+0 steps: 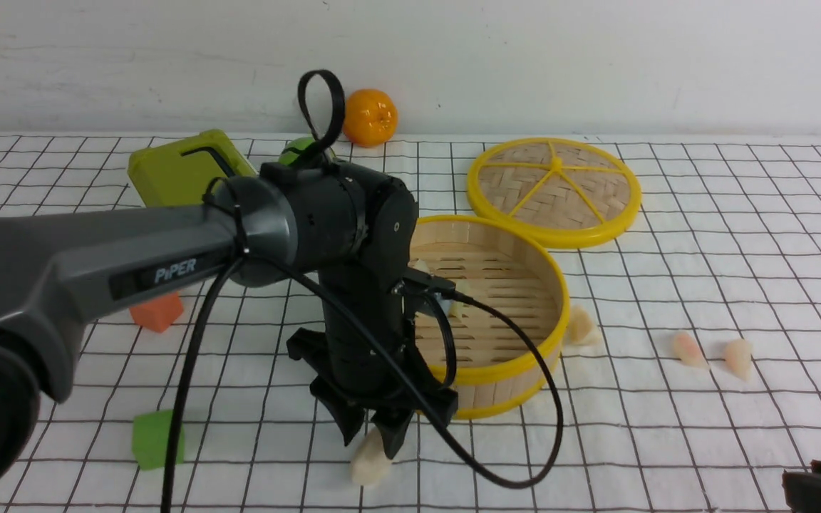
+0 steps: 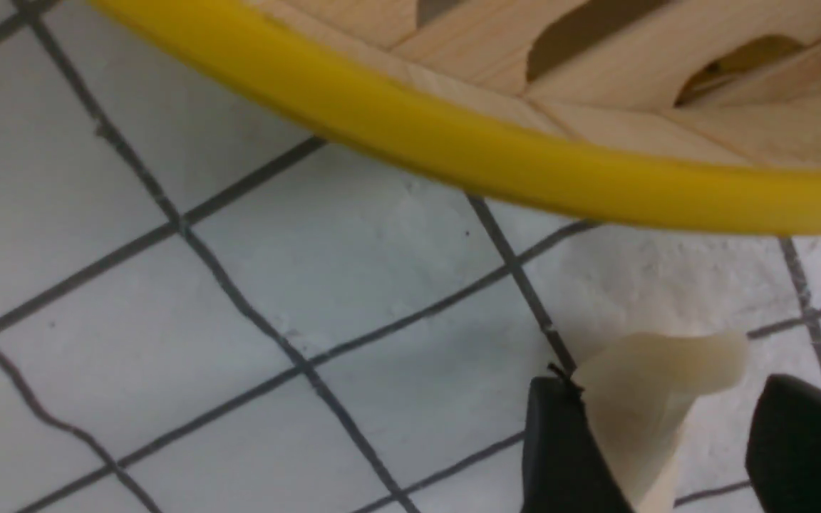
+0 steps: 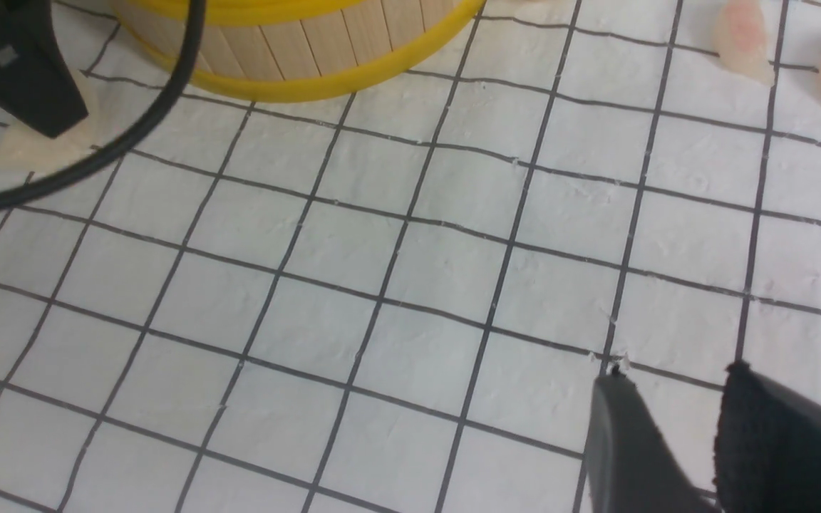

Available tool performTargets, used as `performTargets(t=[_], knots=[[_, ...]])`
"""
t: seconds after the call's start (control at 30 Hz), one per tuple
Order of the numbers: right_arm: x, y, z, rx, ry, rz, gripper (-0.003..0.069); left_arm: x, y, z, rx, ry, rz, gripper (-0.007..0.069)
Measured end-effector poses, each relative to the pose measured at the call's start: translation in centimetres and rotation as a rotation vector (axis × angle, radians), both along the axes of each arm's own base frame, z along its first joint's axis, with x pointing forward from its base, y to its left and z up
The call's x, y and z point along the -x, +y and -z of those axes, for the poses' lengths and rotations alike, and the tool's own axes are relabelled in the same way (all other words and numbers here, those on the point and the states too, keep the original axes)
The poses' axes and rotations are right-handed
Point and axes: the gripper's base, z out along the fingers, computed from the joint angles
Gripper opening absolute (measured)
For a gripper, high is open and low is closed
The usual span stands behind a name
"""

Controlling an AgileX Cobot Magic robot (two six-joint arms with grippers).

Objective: Put the dumplings into the steamer on the table with the white tablecloth.
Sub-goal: 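Reach for and grasp a dumpling on the table with the left gripper, then place the dumpling into the bamboo steamer basket with the left gripper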

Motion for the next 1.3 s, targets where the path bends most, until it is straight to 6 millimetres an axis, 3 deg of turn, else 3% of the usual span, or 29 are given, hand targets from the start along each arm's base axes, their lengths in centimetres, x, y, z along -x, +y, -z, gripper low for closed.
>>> performTargets(t=[0.1, 0.2, 0.43, 0.6, 0.67, 0.7, 0.73, 0.77, 0.8, 0.9, 1.0, 1.1, 1.3], knots=[[0.0, 0.0, 0.0, 0.0, 0.001, 0.0, 0.0199, -0.1, -0.1, 0.7, -0.006, 0.009, 0.017, 0.0335], [0.0, 0.0, 0.0, 0.003, 0.0, -0.001, 0.0199, -0.3, -0.2, 1.6, -0.011, 0.014, 0.024, 0.0238], [0.0, 0.0, 0.0, 0.003, 0.0, -0.001, 0.0202, 0.2, -0.1, 0.9, -0.006, 0.054, 0.015, 0.0235], [0.0, 0.0, 0.0, 0.003, 0.0, -0.001, 0.0206, 0.8, -0.3, -2.9, 0.056, 0.057, 0.006, 0.0235], [0.0, 0.0, 0.0, 0.003, 0.001, -0.001, 0.0209, 0.6, -1.1, -7.0, 0.175, -0.015, -0.005, 0.0235], [0.0, 0.0, 0.0, 0.003, 0.001, -0.001, 0.0209, 0.5, -1.2, -7.5, 0.19, -0.028, -0.005, 0.0235], [0.0, 0.0, 0.0, 0.003, 0.001, -0.001, 0.0211, -0.1, -1.8, -9.8, 0.271, -0.098, -0.02, 0.0235], [0.0, 0.0, 0.0, 0.003, 0.001, -0.001, 0.0211, -0.2, -1.9, -10.0, 0.278, -0.108, -0.022, 0.0235], [0.0, 0.0, 0.0, 0.003, 0.001, -0.001, 0.0212, -1.1, -2.6, -11.9, 0.349, -0.184, -0.044, 0.0235], [0.0, 0.0, 0.0, 0.003, 0.001, -0.001, 0.0215, -2.5, -3.5, -13.0, 0.397, -0.232, -0.076, 0.0235], [0.0, 0.0, 0.0, 0.003, 0.001, -0.001, 0.0216, -4.1, -4.6, -12.3, 0.407, -0.238, -0.099, 0.0235], [0.0, 0.0, 0.0, 0.003, 0.001, -0.001, 0.0218, -6.5, -5.9, -9.8, 0.385, -0.242, -0.149, 0.0235], [0.0, 0.0, 0.0, 0.003, 0.001, -0.001, 0.0219, -9.1, -7.0, -5.8, 0.334, -0.261, -0.217, 0.0235]])
